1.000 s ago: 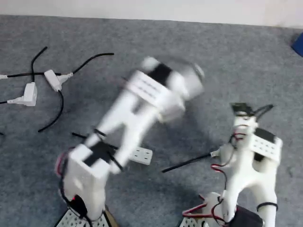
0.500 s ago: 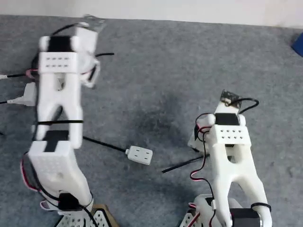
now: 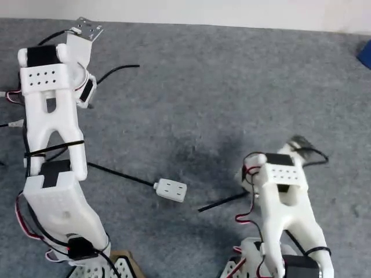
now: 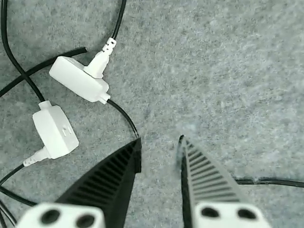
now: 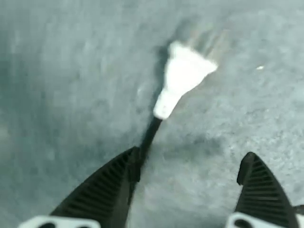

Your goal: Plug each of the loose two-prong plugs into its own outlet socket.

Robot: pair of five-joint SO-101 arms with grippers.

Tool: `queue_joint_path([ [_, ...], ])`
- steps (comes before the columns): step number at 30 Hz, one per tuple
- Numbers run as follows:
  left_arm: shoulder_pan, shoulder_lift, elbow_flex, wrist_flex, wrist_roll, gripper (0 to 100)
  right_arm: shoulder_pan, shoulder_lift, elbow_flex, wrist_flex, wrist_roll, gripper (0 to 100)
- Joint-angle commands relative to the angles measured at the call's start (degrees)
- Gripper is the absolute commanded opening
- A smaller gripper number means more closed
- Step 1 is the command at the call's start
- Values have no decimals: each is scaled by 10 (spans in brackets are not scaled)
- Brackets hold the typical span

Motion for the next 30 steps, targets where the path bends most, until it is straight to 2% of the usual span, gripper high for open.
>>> queue_joint_path([
  [1, -6, -26, -2, -5, -3, 143, 32, -15, 1, -20, -62, 324],
  [8, -11, -26, 33, -26, -3, 145, 30, -8, 33, -67, -127, 324],
  [20, -44, -27, 44, -25, -4, 146, 44, -8, 101, -229, -127, 322],
  [30, -58, -27, 45, -22, -4, 146, 73, -7, 108, -238, -127, 320],
])
